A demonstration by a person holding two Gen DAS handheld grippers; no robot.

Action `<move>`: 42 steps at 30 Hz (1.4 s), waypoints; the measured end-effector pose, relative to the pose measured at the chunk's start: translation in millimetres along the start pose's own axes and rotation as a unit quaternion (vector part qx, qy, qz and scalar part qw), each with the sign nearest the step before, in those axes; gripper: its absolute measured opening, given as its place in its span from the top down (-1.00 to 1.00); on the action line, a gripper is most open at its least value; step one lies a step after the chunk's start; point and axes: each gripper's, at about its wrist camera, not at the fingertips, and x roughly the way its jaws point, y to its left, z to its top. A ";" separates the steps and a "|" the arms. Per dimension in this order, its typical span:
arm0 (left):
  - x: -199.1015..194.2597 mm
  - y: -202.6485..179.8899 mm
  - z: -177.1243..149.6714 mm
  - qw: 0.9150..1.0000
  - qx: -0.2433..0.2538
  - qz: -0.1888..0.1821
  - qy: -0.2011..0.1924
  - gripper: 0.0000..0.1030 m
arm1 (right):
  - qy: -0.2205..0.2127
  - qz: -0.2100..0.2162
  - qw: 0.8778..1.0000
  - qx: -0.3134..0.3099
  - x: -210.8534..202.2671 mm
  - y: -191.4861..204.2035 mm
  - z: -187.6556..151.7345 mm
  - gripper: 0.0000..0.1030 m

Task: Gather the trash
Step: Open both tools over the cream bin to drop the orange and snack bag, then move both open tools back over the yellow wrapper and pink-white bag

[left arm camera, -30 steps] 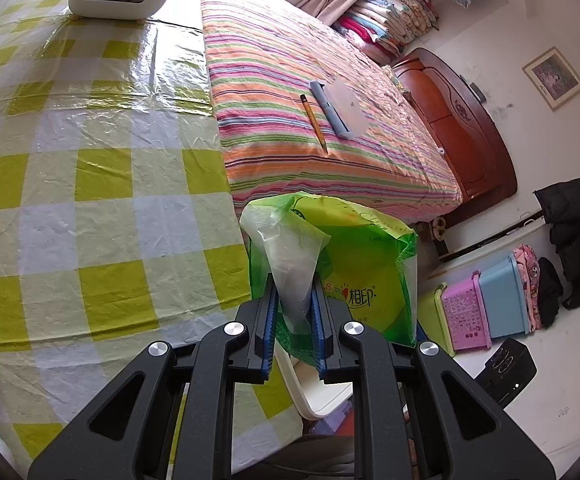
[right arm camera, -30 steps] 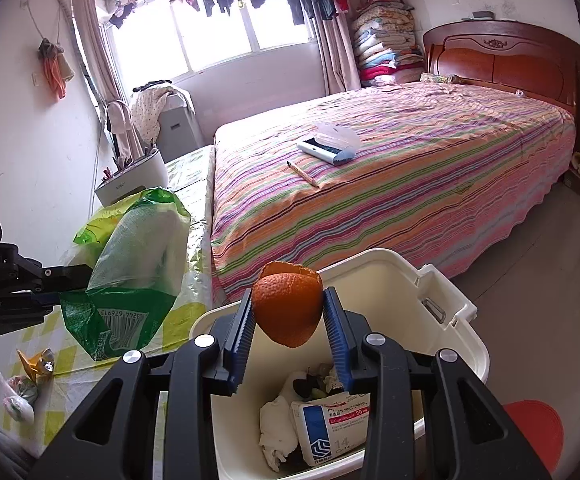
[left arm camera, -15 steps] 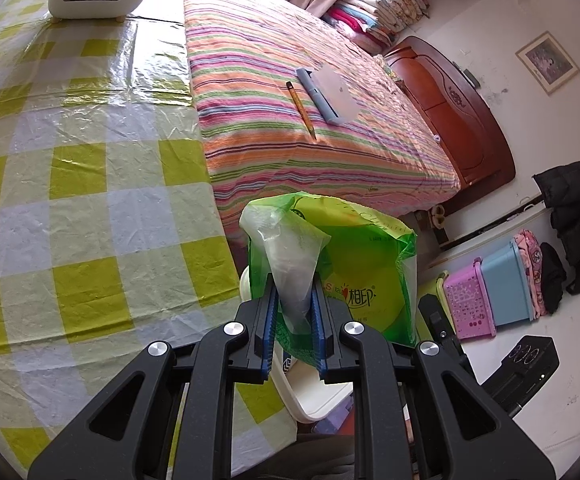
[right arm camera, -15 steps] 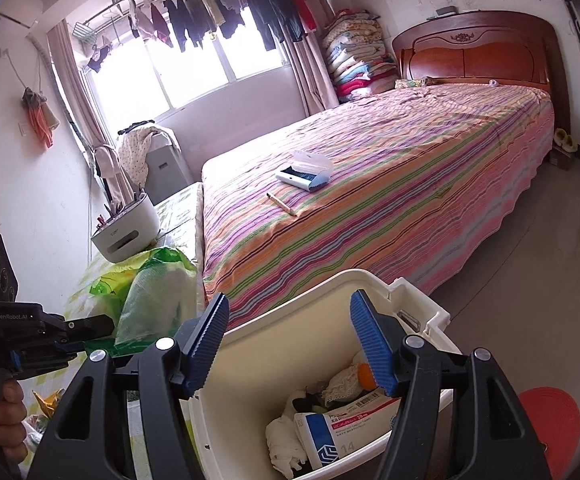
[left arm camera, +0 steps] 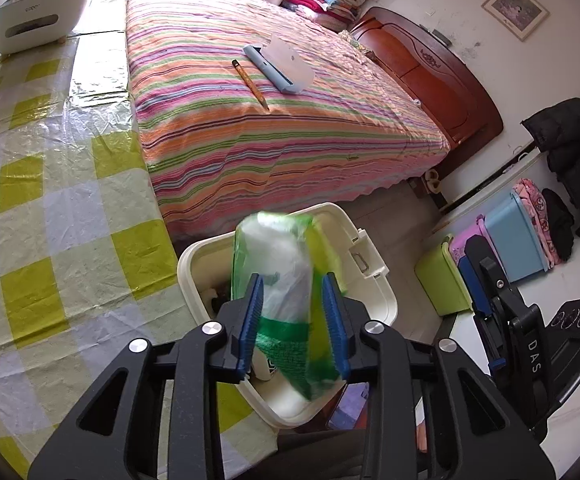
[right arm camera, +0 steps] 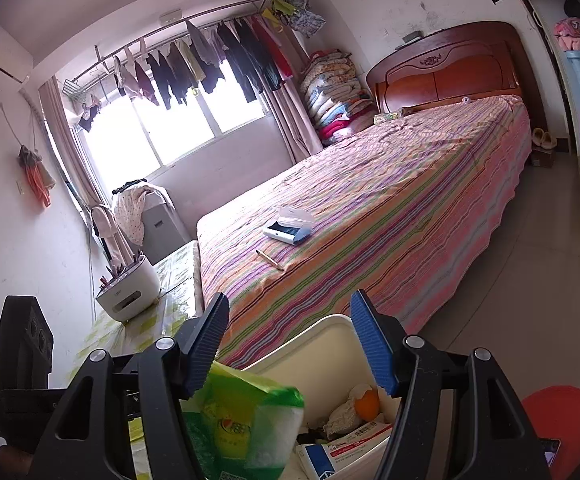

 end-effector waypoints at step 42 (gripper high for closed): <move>-242.5 144.0 -37.0 0.984 -0.092 0.062 -0.143 -0.55 | 0.107 0.230 0.947 -0.196 7.0 169.3 -72.8 -0.20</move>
